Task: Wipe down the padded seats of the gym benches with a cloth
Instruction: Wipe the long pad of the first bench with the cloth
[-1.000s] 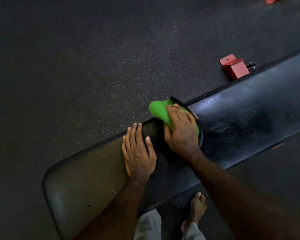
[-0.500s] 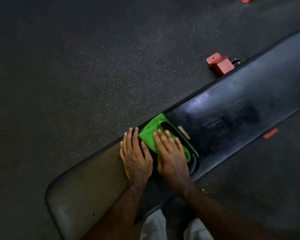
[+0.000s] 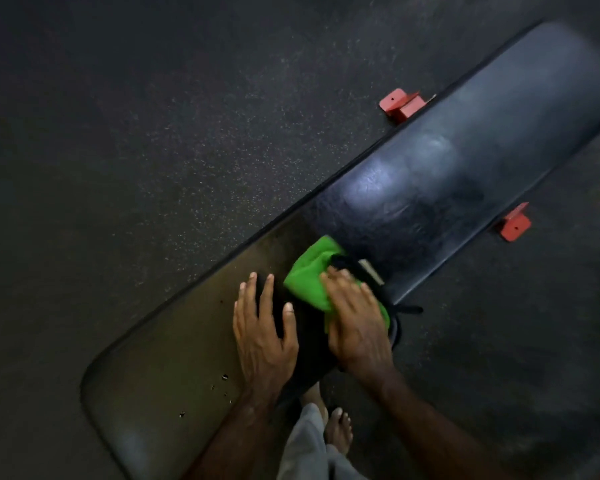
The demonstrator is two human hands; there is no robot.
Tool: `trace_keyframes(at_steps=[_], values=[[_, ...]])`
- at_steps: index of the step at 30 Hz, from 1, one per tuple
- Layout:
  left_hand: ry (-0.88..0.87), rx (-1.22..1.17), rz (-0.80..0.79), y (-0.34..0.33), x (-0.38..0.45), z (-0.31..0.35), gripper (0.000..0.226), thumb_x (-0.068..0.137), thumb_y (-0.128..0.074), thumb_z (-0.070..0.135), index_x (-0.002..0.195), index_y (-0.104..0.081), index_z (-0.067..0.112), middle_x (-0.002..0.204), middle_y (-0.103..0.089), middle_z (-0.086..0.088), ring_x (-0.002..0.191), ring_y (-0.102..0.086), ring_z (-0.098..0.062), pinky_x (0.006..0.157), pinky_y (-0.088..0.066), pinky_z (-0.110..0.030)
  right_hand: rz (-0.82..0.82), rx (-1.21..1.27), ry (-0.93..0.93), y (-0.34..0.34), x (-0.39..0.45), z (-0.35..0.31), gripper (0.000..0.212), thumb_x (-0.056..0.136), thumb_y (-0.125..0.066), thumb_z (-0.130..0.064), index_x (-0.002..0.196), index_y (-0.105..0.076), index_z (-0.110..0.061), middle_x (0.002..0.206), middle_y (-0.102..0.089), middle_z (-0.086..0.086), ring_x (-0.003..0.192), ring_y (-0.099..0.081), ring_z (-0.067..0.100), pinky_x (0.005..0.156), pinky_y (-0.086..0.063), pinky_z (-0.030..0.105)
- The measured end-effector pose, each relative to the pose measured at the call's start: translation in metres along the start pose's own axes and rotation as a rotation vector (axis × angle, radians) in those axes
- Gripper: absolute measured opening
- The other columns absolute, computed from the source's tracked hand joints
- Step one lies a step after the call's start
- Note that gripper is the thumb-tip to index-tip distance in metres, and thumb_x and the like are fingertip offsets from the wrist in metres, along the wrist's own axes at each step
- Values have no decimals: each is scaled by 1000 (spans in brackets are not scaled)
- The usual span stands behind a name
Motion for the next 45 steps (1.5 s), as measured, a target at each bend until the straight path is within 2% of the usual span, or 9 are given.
trace_keyframes(at_steps=[3,8,12,17,22,26,31,41,45], values=[[-24,21,19,0,-2,1,55,101,-50,37,153,-46,18,165,-32,-5,155,-23,-23,123,-25,-46,133,82,-273,0,-12,-5,67,93,-44,-17,159,-37,-19,166,-33,0,156,-22,18,127,-18,48],[-80,81,-13,5,-21,-5,57,100,-46,38,154,-44,19,166,-31,-5,155,-23,-24,124,-24,-47,-5,42,104,-8,-33,-12,71,94,-55,-14,161,-32,-22,168,-30,0,157,-20,17,126,-24,51],[-30,87,2,14,-43,-17,59,101,-42,45,155,-43,20,166,-31,-7,155,-23,-27,123,-25,-51,300,210,-373,11,-50,20,67,93,-48,-8,159,-36,-14,167,-32,6,157,-21,24,127,-20,53],[-75,96,11,12,-54,-24,58,102,-47,40,156,-41,19,165,-31,-8,154,-24,-29,123,-25,-49,-22,87,109,-13,-68,-9,70,94,-44,-11,162,-28,-19,169,-25,3,159,-12,20,127,-20,54],[-65,50,39,12,-53,-28,53,103,-48,35,154,-44,22,165,-33,-4,153,-26,-26,122,-26,-46,287,207,-297,-10,-66,-5,68,93,-52,-2,158,-35,-6,165,-34,13,156,-23,32,125,-25,53],[-68,16,20,10,-51,-30,54,101,-47,30,154,-44,22,166,-32,-3,154,-25,-25,121,-24,-44,21,90,161,-29,-77,-44,70,93,-47,-8,161,-31,-14,167,-31,6,157,-22,24,124,-30,50],[-68,-63,21,25,-51,-43,53,102,-50,35,153,-46,19,163,-36,-4,152,-28,-24,121,-23,-38,265,231,-170,-19,-75,-32,71,88,-64,-8,155,-42,-6,161,-41,11,153,-33,27,126,-23,29],[55,34,53,85,-30,-126,58,101,-48,42,155,-42,20,164,-33,-4,154,-24,-24,120,-24,-46,105,-108,-167,-40,-49,-83,82,87,-66,-40,160,-33,-26,166,-31,6,151,-30,29,110,-36,52],[49,40,63,88,-14,-132,59,102,-48,42,155,-40,20,165,-31,-5,154,-23,-25,121,-24,-46,-96,-205,260,-65,-53,-120,80,92,-58,-36,164,-23,-28,171,-21,-5,157,-19,16,111,-36,48]])
Point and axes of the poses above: each hand's wrist, its own x-axis towards the middle knuckle, its own y-axis out of the back of the hand, z = x × y, the point moved 7 cm from there along x, towards the middle knuckle
